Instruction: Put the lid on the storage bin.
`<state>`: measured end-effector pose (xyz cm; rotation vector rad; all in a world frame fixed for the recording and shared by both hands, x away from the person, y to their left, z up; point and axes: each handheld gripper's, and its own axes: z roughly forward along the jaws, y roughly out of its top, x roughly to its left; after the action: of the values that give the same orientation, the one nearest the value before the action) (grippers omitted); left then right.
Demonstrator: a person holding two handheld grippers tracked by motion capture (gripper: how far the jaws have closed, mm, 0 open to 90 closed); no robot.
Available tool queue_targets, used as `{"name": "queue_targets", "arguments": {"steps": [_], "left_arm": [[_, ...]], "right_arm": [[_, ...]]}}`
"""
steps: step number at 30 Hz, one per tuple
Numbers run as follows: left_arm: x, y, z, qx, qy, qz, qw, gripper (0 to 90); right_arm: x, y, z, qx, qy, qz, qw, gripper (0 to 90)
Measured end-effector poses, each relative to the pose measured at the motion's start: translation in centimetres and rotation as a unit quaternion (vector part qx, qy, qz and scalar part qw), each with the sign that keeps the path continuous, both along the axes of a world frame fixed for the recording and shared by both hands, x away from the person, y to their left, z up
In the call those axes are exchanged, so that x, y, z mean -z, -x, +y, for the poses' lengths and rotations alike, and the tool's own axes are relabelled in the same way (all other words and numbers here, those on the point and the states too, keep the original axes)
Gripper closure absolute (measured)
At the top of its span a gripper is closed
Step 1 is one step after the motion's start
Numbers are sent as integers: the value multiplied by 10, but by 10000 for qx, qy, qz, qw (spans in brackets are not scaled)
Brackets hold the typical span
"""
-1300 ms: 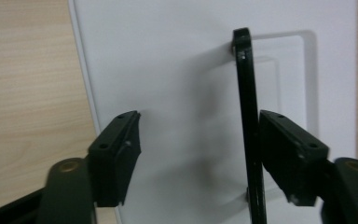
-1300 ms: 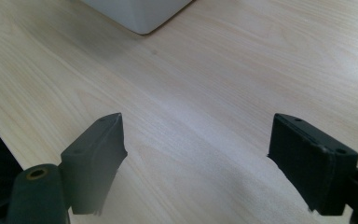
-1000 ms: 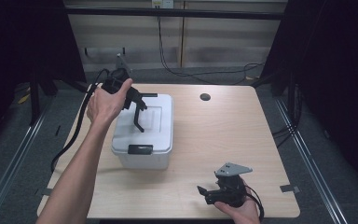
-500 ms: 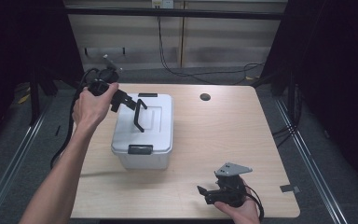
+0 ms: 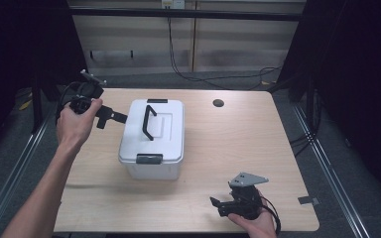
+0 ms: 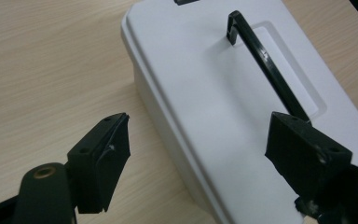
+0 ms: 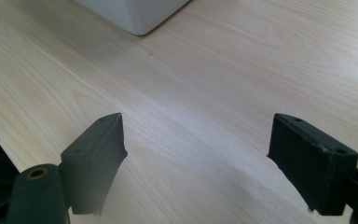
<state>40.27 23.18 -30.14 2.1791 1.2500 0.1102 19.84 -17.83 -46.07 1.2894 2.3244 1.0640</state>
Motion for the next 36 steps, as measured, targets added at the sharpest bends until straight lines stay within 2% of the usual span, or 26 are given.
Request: {"name": "queue_targets", "arguments": {"steps": [4,6,11,14,17,18,20,26,30,32,34,36], "left_arm": [[3,8,11,16,78,-120,9999,212],[4,13,17,92,188,-188,9996,205],[9,28,28,93,115,-340,9993,209],[14,36,35,35,156,-462,9988,209],[24,45,43,-29,199,-508,9985,208],[27,47,47,21,174,-505,9986,208],[32,52,52,-75,235,-590,9980,208],[49,73,64,-127,391,-781,9961,208],[63,82,70,-272,433,-755,9958,206],[72,83,76,-248,538,-676,9960,185],[81,87,81,-380,617,-646,9953,185],[89,91,82,-374,577,-644,9956,185]], "right_arm": [[0,0,0,15,19,2,10000,177],[0,0,0,19,14,8,10000,177],[0,0,-1,26,12,6,10000,177],[0,-1,-1,23,18,-2,10000,177],[0,-1,-1,24,21,8,10000,177],[0,-1,0,36,21,19,10000,177],[0,-1,0,37,19,33,10000,177],[0,-1,-1,44,24,0,10000,177],[0,-1,0,59,14,21,10000,177],[0,-1,0,60,32,25,10000,177],[0,-1,0,61,17,31,10000,177],[0,-1,0,70,31,33,10000,177]]}}
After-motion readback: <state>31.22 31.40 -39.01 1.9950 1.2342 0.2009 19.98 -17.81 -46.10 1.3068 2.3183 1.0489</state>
